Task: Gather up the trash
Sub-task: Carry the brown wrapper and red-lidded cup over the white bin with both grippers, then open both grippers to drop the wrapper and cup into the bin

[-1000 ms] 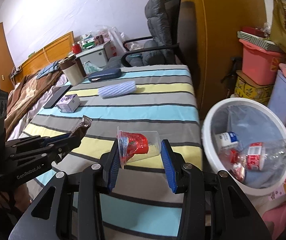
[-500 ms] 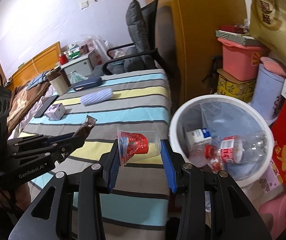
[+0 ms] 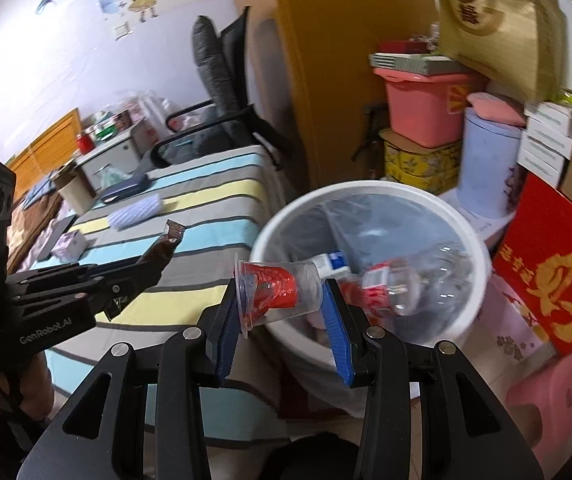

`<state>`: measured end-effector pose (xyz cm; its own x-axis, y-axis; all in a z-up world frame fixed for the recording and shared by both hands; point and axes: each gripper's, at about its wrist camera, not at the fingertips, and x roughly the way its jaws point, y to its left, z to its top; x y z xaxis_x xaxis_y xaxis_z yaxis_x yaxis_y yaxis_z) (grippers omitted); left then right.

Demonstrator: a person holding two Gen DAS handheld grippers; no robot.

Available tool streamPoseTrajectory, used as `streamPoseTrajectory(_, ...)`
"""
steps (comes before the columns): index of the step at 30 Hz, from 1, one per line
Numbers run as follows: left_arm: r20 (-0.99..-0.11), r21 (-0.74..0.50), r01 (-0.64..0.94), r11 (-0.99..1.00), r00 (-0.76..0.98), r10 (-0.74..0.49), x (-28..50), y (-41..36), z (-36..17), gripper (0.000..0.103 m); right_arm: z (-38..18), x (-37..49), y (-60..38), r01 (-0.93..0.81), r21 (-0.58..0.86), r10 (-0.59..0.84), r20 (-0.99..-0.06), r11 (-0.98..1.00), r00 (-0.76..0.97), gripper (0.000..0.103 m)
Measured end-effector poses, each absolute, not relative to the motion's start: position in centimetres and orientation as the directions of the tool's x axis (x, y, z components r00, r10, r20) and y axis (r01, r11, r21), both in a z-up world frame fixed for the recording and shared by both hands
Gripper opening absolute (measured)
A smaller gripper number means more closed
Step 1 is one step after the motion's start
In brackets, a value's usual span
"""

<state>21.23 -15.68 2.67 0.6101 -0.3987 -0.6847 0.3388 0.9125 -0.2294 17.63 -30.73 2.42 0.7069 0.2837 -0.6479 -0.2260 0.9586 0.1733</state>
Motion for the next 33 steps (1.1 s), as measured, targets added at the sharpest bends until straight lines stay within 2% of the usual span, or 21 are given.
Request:
streamPoseTrajectory(17,-0.700,-0.279,0.402,0.872,0.536,-0.471,25.4,-20.7,0.7,0.015,0.5,19.1,-34.2,-0.119,0.187,0.217,-0.686,0.975,0.694,0.042)
streamPoseTrajectory(33,-0.727,-0.293,0.417,0.860,0.488,-0.484,28.9,-23.7,-1.9,0.016,-1.2,20.4,-35.3,-0.073,0.179,0.182,-0.734,0.981,0.654,0.044)
